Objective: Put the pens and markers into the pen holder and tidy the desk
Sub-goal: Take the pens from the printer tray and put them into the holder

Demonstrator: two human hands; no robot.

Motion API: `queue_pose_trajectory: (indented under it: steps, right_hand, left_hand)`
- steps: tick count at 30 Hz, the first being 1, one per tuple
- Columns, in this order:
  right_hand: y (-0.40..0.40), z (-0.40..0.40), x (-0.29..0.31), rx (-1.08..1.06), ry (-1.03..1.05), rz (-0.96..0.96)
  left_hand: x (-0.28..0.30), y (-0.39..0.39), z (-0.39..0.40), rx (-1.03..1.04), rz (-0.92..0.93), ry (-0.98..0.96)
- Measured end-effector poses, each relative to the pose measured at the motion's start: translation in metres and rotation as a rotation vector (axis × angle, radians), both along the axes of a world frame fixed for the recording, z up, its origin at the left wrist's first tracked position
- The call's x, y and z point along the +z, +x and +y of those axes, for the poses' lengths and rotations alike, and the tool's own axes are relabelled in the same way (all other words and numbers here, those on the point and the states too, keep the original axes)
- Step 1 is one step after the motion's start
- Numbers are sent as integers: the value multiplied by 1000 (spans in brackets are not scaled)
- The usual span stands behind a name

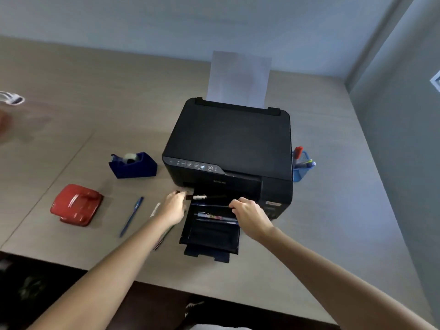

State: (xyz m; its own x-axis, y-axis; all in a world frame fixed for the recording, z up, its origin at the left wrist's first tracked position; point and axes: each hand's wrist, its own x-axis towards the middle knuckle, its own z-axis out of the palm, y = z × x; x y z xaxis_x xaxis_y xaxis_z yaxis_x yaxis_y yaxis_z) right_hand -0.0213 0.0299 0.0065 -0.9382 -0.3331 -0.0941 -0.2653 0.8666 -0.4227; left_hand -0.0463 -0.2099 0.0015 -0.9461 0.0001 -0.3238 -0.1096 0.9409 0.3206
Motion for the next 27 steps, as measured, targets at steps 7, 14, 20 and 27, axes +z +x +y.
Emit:
queue_pose_trajectory:
  steps: [7, 14, 20, 27]
  right_hand:
    - [-22, -31, -5, -67, 426, -138]
    - [-30, -31, -25, -46, 446, -182]
    - [-20, -22, -25, 44, 407, -88]
    - [10, 20, 59, 76, 145, 119]
  left_hand:
    - [-42, -23, -2, -99, 80, -53]
    - [-22, -9, -35, -42, 189, 210]
    - [23, 32, -77, 0, 283, 183]
    - [117, 51, -76, -51, 395, 119]
